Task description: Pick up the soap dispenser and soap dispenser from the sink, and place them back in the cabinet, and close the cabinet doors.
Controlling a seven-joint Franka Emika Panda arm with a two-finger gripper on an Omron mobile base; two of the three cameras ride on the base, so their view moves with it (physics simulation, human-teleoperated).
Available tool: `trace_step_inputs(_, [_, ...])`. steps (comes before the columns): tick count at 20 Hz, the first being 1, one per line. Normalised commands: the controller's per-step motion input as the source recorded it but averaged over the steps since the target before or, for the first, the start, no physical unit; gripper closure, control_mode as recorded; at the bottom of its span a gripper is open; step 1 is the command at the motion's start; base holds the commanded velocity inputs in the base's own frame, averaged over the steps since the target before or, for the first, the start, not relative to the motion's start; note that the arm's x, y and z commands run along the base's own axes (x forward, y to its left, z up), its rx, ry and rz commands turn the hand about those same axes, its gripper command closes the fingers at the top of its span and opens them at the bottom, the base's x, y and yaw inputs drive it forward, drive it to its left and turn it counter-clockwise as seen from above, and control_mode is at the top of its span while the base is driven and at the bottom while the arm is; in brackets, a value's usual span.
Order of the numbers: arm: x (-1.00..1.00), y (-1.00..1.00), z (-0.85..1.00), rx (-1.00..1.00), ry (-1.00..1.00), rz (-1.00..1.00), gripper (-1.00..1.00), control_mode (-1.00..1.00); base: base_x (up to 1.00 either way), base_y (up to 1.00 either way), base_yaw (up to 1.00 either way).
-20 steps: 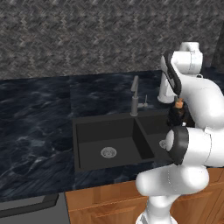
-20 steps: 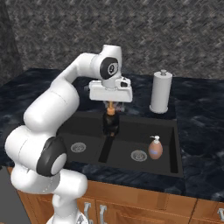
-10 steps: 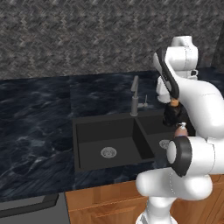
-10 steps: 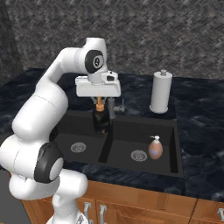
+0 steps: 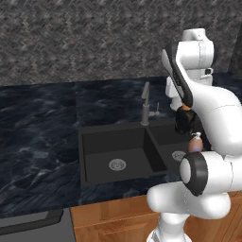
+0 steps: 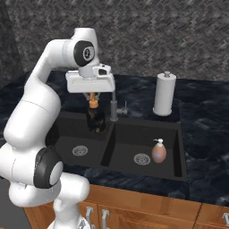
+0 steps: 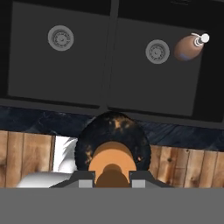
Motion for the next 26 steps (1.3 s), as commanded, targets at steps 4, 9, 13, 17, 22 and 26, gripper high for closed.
trace_step_inputs(4, [0.00, 0.00, 0.23, 0.00, 0.00, 0.00, 1.00, -1.00, 0.00, 0.00, 0.00])
trace_step_inputs(9, [0.00, 0.00, 0.03, 0.00, 0.00, 0.00, 1.00, -1.00, 0.00, 0.00, 0.00])
trace_step_inputs(13, [0.00, 0.00, 0.00, 0.00, 0.00, 0.00, 1.00, 1.00, 0.00, 0.00, 0.00])
trace_step_inputs(17, [0.00, 0.00, 0.00, 0.00, 0.00, 0.00, 1.00, 1.00, -0.23, -0.10, -0.03])
trace_step_inputs(22, [0.00, 0.00, 0.00, 0.00, 0.00, 0.00, 1.00, 1.00, -0.44, -0.19, -0.25])
trace_step_inputs(26, [0.00, 0.00, 0.00, 0.00, 0.00, 0.00, 1.00, 1.00, -0.36, -0.04, -0.41])
